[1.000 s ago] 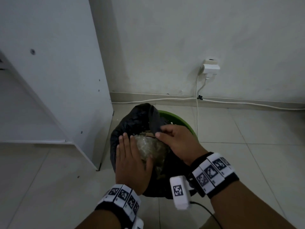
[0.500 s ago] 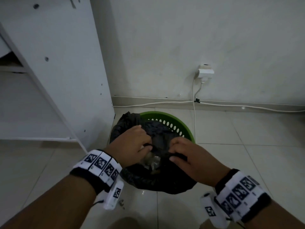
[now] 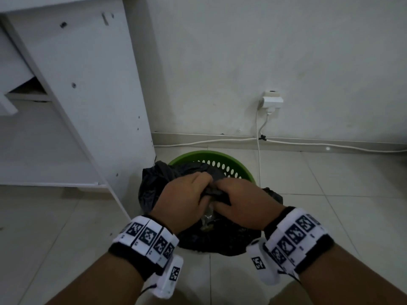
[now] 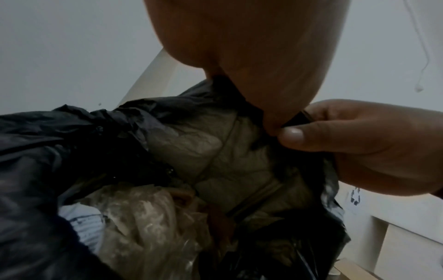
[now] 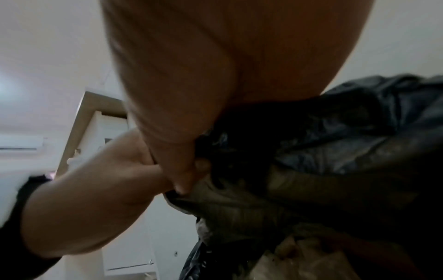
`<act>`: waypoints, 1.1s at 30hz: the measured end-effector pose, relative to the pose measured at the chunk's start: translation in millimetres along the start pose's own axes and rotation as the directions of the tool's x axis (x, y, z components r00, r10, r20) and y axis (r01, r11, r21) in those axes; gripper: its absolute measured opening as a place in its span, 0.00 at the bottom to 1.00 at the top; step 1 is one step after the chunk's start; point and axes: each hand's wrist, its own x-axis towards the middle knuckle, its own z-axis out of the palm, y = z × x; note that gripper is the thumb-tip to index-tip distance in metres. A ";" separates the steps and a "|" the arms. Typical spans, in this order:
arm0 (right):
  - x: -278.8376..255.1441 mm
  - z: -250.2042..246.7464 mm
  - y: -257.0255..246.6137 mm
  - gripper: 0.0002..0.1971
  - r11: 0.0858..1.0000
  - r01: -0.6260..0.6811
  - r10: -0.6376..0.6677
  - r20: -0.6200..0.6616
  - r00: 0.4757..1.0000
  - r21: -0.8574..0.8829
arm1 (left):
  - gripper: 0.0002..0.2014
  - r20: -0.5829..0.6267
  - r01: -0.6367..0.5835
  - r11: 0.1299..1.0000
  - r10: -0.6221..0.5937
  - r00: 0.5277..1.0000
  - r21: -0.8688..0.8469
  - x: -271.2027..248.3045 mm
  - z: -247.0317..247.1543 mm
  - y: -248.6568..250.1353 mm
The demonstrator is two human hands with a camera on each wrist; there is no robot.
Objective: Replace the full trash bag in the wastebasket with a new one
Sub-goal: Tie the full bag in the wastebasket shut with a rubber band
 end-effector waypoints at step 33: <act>36.2 -131.1 -4.2 0.13 0.995 -0.080 0.095 -0.297 0.950 0.063 | 0.14 0.125 0.364 0.807 -0.347 0.930 -0.466 55.5 -110.8 1.3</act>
